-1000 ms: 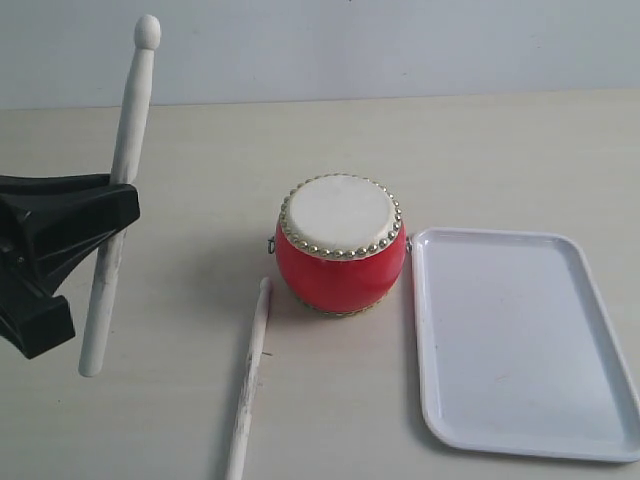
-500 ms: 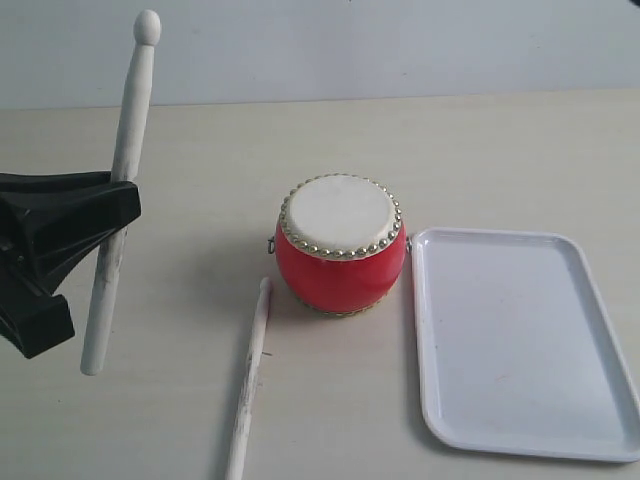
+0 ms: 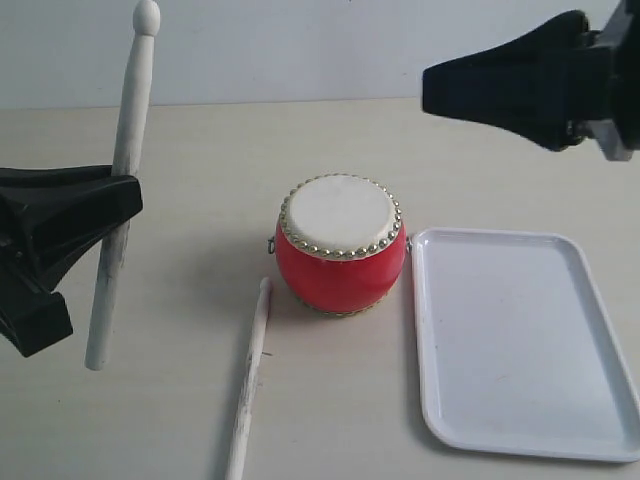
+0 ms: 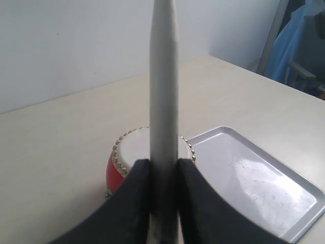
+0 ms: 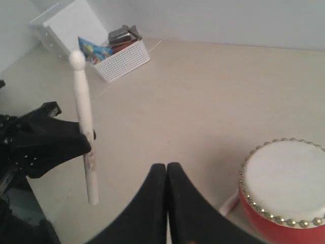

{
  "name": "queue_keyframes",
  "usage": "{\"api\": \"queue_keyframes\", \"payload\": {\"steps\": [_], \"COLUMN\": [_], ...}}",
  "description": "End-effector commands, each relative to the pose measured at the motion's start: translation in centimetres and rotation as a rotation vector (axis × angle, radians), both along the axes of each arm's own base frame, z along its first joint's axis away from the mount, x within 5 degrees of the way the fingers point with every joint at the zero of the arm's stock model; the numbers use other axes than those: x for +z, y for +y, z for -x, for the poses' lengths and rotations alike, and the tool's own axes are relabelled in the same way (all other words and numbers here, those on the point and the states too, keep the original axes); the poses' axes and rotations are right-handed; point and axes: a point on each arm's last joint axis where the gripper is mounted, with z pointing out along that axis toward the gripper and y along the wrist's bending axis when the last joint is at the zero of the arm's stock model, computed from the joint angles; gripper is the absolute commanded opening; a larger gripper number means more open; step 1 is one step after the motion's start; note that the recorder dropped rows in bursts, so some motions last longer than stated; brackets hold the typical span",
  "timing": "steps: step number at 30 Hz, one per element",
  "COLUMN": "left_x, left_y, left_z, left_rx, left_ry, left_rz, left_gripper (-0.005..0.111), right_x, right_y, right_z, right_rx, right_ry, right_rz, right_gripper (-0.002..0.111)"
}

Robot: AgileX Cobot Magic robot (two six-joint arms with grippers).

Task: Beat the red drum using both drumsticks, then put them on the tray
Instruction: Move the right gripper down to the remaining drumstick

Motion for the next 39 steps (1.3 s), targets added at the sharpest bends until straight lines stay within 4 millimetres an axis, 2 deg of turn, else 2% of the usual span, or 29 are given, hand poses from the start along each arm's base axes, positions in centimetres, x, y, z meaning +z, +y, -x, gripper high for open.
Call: {"api": "queue_keyframes", "payload": {"steps": [1,5,11,16,24,28,34,36,39], "left_x": [0.2,0.2,0.1,-0.1,-0.2,-0.4,-0.5,-0.5,-0.5], "left_y": [0.1,0.1,0.1,0.2,0.3,0.4,0.4,0.4,0.4], "left_z": [0.1,0.1,0.1,0.0,0.0,0.0,0.0,0.0,0.0], "left_rx": [-0.003,-0.003,0.001,0.01,0.016,0.026,0.032,0.031,0.031], "left_ry": [-0.017,-0.017,-0.011,0.002,0.009,0.024,0.031,0.03,0.03], "left_rz": [0.012,0.012,0.008,-0.008,-0.02,-0.036,-0.045,-0.046,-0.046], "left_gripper": [0.0,0.0,0.0,0.0,0.0,0.0,0.0,0.0,0.0], "right_x": [-0.1,-2.2,-6.0,-8.6,-13.7,-15.7,-17.9,-18.4,-19.0], "right_y": [2.5,5.3,8.8,10.3,11.8,12.6,13.9,14.4,15.2], "right_z": [0.3,0.2,-1.8,-3.9,-5.4,-5.9,-6.5,-6.9,-7.6], "right_rx": [0.028,0.069,0.02,-0.055,-0.048,-0.059,-0.052,-0.056,-0.07], "right_ry": [-0.001,0.038,0.18,0.351,0.452,0.511,0.563,0.585,0.613], "right_rz": [0.078,0.242,0.437,0.542,0.634,0.603,0.559,0.559,0.538], "right_gripper": [0.0,0.0,0.0,0.0,0.001,0.013,0.039,0.043,0.044]}}
